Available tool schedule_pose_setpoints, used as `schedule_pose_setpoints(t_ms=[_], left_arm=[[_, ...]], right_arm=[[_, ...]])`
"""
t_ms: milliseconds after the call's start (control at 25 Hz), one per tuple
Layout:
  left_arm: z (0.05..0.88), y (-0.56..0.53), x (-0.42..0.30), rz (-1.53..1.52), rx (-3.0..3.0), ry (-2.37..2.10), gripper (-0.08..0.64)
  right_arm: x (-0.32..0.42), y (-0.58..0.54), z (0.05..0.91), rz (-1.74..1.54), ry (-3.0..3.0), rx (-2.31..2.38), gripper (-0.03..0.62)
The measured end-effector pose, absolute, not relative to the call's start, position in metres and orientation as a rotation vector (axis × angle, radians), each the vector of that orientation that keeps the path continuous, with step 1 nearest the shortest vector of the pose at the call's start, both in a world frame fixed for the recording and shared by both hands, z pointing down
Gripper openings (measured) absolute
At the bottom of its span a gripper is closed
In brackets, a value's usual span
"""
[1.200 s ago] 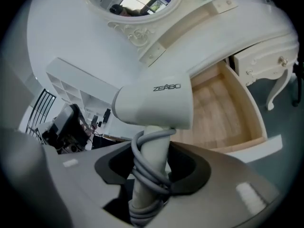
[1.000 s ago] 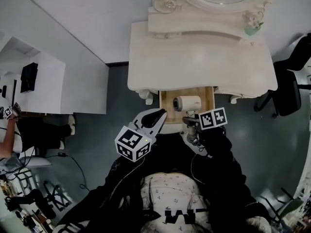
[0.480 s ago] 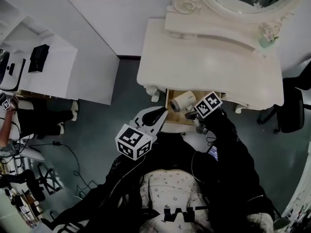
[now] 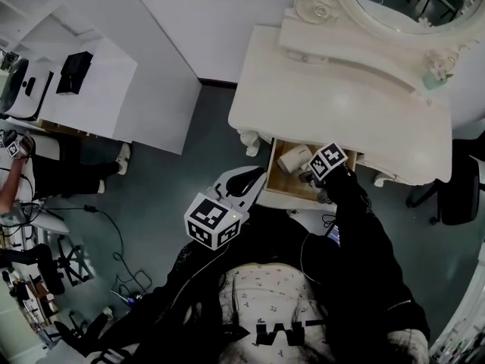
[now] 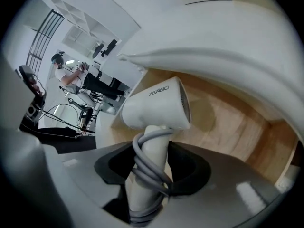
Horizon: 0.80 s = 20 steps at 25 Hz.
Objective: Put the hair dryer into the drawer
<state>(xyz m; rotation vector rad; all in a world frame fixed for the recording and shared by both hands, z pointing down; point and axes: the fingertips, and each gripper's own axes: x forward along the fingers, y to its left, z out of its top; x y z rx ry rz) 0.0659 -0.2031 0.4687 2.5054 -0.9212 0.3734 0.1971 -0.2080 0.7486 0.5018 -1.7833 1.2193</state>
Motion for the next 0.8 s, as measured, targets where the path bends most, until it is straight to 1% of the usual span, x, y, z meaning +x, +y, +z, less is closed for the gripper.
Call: schedule_pose_setpoints(t_ms=[200, 800], left_arm=[[0.472, -0.203, 0.057, 0.384, 2.488, -0.951, 0.026], [0.479, -0.203, 0.049, 0.403, 2.455, -0.979, 0.026]], right_arm=[[0.207, -0.215, 0.770, 1.175, -1.749, 0.611, 0.213], [0.204, -0.229, 0.789, 1.099, -1.832, 0.740, 0.216]])
